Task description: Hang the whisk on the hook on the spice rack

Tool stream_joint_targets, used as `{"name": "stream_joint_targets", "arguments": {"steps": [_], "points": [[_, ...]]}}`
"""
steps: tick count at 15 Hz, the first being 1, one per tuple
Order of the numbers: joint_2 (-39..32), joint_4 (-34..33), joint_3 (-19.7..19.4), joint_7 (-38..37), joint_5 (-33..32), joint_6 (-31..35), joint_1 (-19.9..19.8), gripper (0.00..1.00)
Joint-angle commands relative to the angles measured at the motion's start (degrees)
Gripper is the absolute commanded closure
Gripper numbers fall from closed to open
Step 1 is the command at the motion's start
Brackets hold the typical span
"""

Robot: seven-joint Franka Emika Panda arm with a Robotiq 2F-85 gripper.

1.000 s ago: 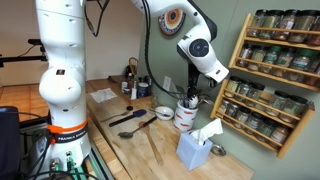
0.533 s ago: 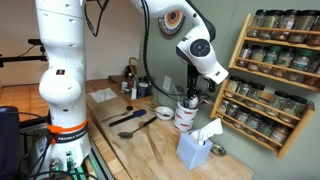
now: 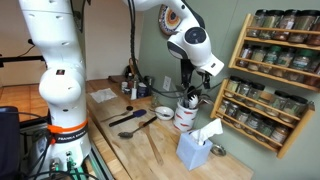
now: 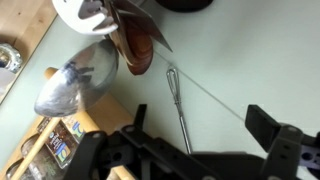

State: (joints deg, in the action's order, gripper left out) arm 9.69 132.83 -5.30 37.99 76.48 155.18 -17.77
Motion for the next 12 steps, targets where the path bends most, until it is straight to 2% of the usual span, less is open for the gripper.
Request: {"name": "stream_joint_targets", "arguments": {"steps": [1, 3, 5, 9, 10, 12], "points": [[9.11, 7.88, 1.17, -7.03, -13.16, -0.32, -1.53, 0.0], [12.88, 10.44, 2.28, -11.31, -22.67, -1.55, -3.63, 0.0], [16.57, 12.4, 4.71, -15.35, -31.97, -3.06, -7.49, 0.0], [24.23, 13.48, 14.85, -24.74, -50.74, -10.73, -21.55, 0.0], [26.06, 13.15, 17.29, -28.88, -55.42, -12.5, -23.34, 0.0], [29.39, 12.16, 19.92, -36.5, -64.72, -16.51, -24.51, 0.0]]}}
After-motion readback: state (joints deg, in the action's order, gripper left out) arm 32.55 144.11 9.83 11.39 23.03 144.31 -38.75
